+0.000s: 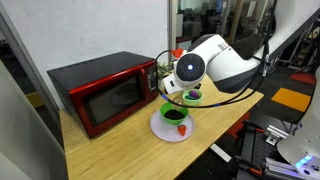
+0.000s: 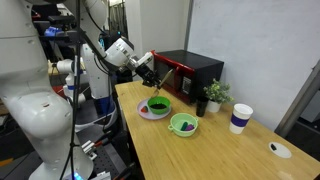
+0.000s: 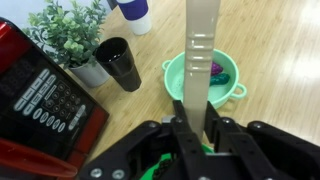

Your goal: Use the ladle to stir the contents in the green bowl

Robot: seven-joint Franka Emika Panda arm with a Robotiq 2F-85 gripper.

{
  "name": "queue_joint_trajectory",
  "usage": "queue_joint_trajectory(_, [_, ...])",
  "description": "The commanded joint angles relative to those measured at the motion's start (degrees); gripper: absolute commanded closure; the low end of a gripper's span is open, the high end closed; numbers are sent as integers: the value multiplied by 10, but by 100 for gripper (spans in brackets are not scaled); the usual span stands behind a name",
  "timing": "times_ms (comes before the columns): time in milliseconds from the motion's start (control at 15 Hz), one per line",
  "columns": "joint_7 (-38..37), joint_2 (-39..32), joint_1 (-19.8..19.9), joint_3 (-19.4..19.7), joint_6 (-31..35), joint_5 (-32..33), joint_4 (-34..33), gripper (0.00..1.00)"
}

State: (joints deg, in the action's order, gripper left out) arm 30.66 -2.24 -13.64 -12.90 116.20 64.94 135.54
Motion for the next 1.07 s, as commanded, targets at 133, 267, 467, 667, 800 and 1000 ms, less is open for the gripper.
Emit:
queue_joint_trajectory(133, [-27, -24, 1, -2, -29, 47, 10, 94])
queue_joint_trajectory(267, [-48, -39, -1, -3, -40, 58, 8, 94])
queue_joint_trajectory(467, [-79, -57, -2, -5, -45, 74, 4, 94])
queue_joint_trajectory(667, [-112, -69, -5, -8, -50, 90, 3, 94])
queue_joint_trajectory(800, [-128, -79, -8, -11, -54, 93, 0, 94])
queue_joint_trajectory(1000, [-156, -97, -13, -13, -64, 99, -6, 94])
